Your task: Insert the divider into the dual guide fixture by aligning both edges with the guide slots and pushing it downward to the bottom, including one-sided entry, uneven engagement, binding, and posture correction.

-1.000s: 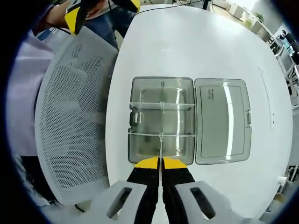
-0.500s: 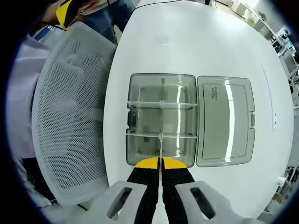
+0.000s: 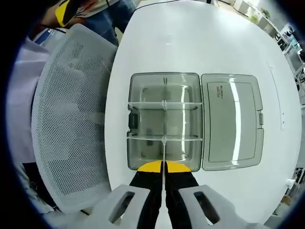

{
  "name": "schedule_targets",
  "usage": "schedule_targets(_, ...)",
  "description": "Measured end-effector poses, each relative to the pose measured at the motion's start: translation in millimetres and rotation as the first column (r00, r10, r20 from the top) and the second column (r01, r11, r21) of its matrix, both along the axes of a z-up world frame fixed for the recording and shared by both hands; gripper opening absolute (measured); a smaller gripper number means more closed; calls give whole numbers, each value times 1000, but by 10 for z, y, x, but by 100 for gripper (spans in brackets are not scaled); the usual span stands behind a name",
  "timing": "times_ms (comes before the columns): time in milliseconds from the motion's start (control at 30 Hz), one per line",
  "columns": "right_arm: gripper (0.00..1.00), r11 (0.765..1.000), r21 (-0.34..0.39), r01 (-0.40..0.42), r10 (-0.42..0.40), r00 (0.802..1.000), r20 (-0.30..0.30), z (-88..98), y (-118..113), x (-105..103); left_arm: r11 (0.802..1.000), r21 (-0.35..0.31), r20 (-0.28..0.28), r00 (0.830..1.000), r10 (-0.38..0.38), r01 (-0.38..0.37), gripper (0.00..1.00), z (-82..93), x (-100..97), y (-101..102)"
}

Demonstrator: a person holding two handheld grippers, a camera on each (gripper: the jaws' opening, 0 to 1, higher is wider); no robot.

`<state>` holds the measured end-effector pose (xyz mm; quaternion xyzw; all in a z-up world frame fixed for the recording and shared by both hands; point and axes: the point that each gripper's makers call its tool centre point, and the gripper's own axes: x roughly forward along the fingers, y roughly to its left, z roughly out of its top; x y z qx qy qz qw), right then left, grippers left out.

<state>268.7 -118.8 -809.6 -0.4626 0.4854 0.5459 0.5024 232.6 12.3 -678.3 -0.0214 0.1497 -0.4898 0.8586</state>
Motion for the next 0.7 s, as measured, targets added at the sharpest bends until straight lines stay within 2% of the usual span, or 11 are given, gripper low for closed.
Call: schedule_targets(700,0,1000,-11,-1,1,1000,-10,-115,-2,-3,1000,-4,4,1000,6,-6,35,30,50,18)
